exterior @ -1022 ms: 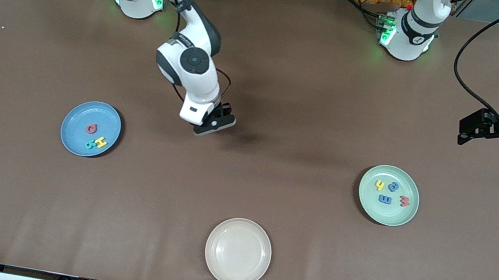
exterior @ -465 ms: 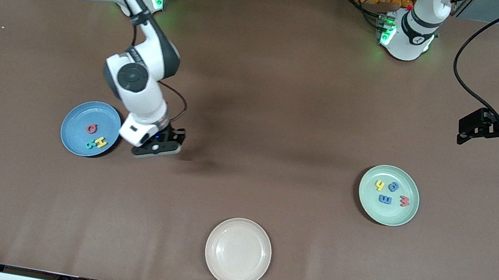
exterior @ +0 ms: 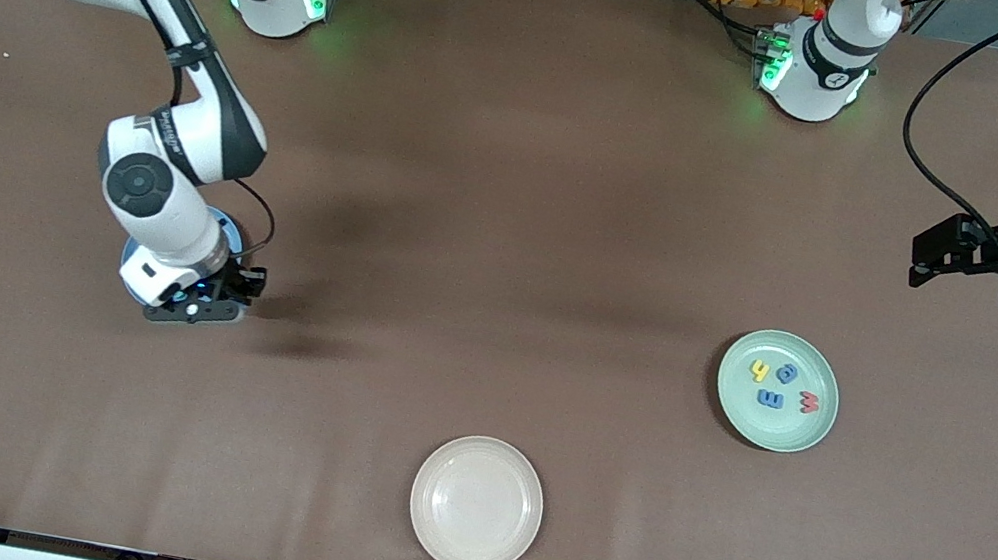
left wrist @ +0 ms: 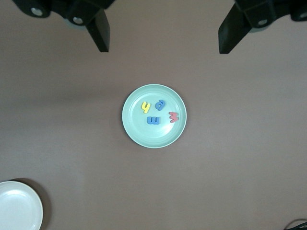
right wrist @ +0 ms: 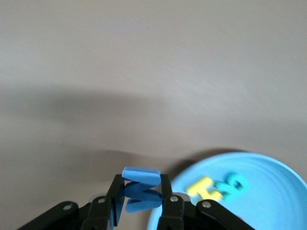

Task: Sort uppercase to blue plate, lowercase to green plate
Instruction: 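Carry the M onto the blue plate and open the right gripper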

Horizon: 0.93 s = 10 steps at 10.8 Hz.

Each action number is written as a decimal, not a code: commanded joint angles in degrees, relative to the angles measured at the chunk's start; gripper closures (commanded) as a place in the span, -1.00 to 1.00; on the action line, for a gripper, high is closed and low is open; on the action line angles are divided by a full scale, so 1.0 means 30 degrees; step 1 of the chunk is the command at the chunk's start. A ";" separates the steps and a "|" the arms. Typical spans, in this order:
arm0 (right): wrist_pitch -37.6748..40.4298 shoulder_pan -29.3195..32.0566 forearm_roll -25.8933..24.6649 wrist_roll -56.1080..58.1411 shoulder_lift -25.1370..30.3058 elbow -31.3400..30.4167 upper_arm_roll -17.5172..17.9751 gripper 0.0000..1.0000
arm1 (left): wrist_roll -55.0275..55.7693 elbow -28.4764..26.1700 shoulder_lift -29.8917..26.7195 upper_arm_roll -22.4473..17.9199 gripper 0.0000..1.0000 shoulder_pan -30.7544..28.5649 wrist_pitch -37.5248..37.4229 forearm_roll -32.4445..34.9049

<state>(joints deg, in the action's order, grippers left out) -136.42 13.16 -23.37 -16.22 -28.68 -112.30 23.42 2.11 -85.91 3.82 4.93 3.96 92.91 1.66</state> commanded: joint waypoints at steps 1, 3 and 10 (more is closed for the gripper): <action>0.1752 0.1089 -0.0297 0.0393 0.0361 -0.0302 0.0513 1.00 | 0.0204 0.0133 -0.0103 0.0143 -1.00 0.0029 -0.0385 -0.0377; 0.2578 0.1851 -0.0151 0.1856 0.0391 -0.0389 0.0514 0.57 | 0.0204 0.0161 -0.0103 0.0203 -1.00 0.0000 -0.0385 -0.0377; 0.5794 0.2207 0.4402 0.2565 0.1413 0.0806 0.1539 -1.00 | 0.0204 0.0162 -0.0015 0.0262 -1.00 0.0029 -0.0385 -0.0348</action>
<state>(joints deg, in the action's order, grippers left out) -123.17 18.68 -15.97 -9.40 -27.11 -111.30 26.84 2.11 -85.92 3.84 5.69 4.01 92.71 1.66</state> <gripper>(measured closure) 0.000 0.000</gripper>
